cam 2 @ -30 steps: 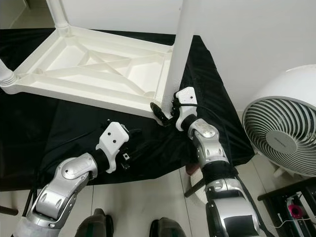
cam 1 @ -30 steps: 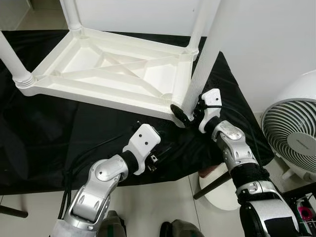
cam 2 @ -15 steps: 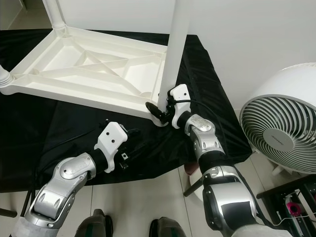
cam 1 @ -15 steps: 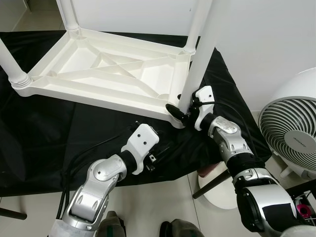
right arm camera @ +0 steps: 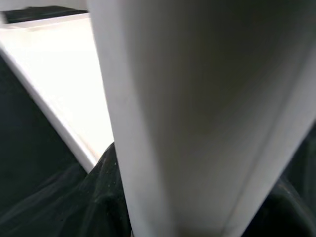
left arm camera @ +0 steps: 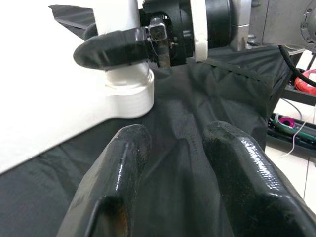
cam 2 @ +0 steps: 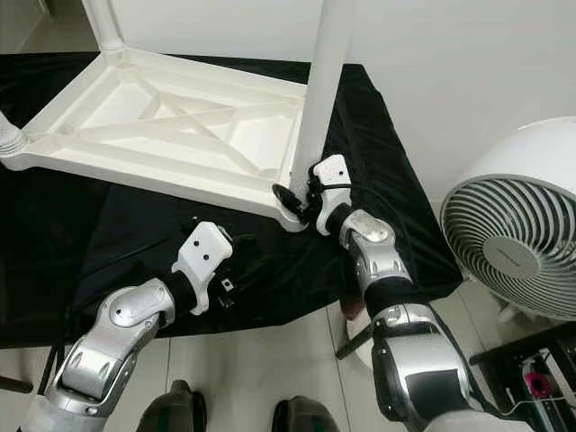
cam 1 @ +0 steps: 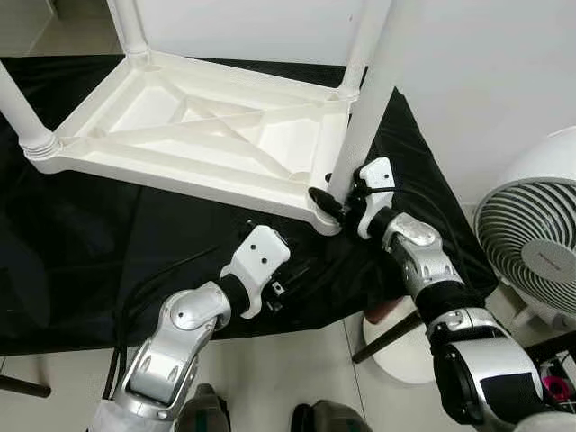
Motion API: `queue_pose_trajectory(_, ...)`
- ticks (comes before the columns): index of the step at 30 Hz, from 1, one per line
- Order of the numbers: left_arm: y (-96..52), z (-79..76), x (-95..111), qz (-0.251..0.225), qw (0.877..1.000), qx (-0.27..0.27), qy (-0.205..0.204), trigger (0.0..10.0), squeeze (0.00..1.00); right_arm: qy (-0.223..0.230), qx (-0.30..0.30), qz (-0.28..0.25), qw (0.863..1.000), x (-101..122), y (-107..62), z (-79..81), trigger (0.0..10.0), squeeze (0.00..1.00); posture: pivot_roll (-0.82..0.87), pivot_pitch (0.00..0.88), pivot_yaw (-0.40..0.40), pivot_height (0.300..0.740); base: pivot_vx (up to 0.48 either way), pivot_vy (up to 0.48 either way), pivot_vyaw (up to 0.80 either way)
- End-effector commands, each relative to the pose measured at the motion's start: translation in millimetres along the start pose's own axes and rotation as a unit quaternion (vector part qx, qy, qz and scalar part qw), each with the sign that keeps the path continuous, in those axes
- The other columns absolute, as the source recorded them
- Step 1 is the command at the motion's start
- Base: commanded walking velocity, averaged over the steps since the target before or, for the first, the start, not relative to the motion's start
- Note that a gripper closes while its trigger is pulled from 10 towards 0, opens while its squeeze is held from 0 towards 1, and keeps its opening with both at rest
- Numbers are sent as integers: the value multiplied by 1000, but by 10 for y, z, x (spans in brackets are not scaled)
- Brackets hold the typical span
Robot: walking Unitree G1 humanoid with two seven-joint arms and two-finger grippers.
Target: Building children table
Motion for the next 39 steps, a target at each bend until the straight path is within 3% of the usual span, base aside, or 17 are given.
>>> queue_pose_trajectory(1, 11, -7, -8, 6, 1000, 13, -6, 10000, 0, 1, -39, 13, 999, -89, -86, -97, 0, 0, 54, 65, -51, 740, 0, 0, 0)
queue_pose_trajectory(7, 31, -34, -7, 4, 1000, 12, -10, 10000, 0, 31, -127, -11, 991, -157, -114, 39, 0, 0, 46, 62, -59, 740, 0, 0, 0)
queue_pose_trajectory(12, 36, -41, -5, 2, 1000, 11, -10, 10000, 0, 41, -152, -17, 987, -191, -113, 120, 0, 0, 44, 59, -66, 740, 0, 0, 0)
queue_pose_trajectory(16, 44, -50, -8, 2, 1000, 12, -11, 10000, 0, 76, -238, -44, 967, -187, -100, 192, 0, 0, 42, 55, -74, 740, 0, 0, 0)
queue_pose_trajectory(24, 61, -81, -4, 0, 1000, 8, -11, 10000, 0, 60, -227, -56, 970, -90, -130, 227, 118, 0, 38, 52, -77, 740, 0, 0, 0)
queue_pose_trajectory(25, 57, -73, -7, 0, 1000, 9, -9, 10000, 0, 58, -227, -57, 970, -75, -152, 201, 7373, 0, 41, 48, -80, 740, 0, 0, 0)
queue_pose_trajectory(26, 54, -67, -10, 0, 1000, 10, -8, 10000, 0, 57, -226, -62, 970, -57, -172, 182, 10000, 0, 41, 46, -80, 740, 0, 0, 0)
queue_pose_trajectory(28, 51, -62, -11, 0, 1000, 11, -8, 10000, 0, 60, -224, -67, 970, -42, -187, 170, 10000, 0, 42, 45, -81, 740, 0, 0, 0)
queue_pose_trajectory(29, 49, -63, -13, 1, 1000, 11, -8, 10000, 0, 64, -221, -78, 970, -12, -212, 169, 10000, 1000, 42, 45, -82, 740, 0, 0, 0)
queue_pose_trajectory(38, 48, -71, -17, 2, 1000, 11, -8, 10000, 0, 62, -206, -107, 971, 72, -286, 265, 10000, 1000, 44, 38, -81, 740, 0, 0, 0)
queue_pose_trajectory(39, 47, -70, -16, 1, 1000, 11, -7, 10000, 0, 63, -200, -112, 971, 88, -309, 288, 10000, 0, 43, 36, -80, 740, 0, 0, 0)
Point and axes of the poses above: a point about 5 cm out from each wrist's last joint towards the gripper, its own y axis pointing out of the wrist towards the gripper, its own x axis along the axis of the wrist's last joint, z = x × y, the point moved 3 cm from there along y, pointing out of the wrist towards the gripper, and after that the axes turned 14 degrees about y, right-handed, at the moved point
